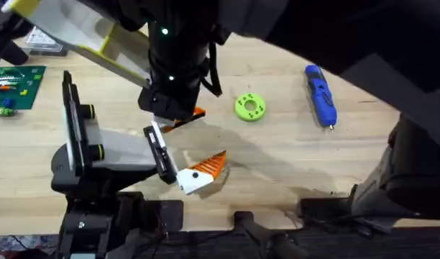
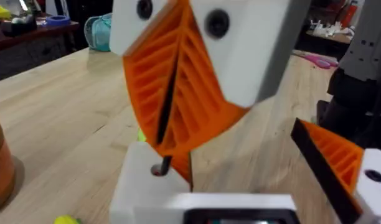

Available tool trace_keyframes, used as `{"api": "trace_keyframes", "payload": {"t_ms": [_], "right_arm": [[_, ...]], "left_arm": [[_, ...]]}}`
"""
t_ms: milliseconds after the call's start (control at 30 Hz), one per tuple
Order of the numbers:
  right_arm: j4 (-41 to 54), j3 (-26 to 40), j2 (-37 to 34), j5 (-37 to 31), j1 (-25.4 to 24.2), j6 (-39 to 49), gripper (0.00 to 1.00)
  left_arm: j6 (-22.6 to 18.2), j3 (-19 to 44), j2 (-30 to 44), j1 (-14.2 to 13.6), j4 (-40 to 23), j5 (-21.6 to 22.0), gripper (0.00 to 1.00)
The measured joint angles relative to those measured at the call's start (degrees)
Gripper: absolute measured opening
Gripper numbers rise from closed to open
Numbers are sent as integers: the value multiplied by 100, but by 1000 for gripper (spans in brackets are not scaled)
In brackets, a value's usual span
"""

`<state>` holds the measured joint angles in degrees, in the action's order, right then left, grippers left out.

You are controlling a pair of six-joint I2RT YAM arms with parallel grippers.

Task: Pick up the gripper from the table and insert it into the empty holder that is missing its gripper. Then pick up a screw, insert it into the mounting hole, and use the screwdriver to tighten it. Finally, clean up the table by picking up the vegetable and placing it into the bucket.

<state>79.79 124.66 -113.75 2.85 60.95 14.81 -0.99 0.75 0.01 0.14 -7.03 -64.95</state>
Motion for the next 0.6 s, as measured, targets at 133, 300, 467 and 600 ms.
{"api": "trace_keyframes", "payload": {"t_ms": [133,300,467,600], "right_arm": [[0,0,0,0,0,-2,13],[1,0,0,2,0,0,13],[-7,0,-28,0,0,0,13],[-11,0,-86,0,0,0,13]], "left_arm": [[0,0,0,0,0,0,988],[0,0,0,0,0,0,988],[0,0,0,0,0,0,988],[28,0,0,0,-2,2,988]]}}
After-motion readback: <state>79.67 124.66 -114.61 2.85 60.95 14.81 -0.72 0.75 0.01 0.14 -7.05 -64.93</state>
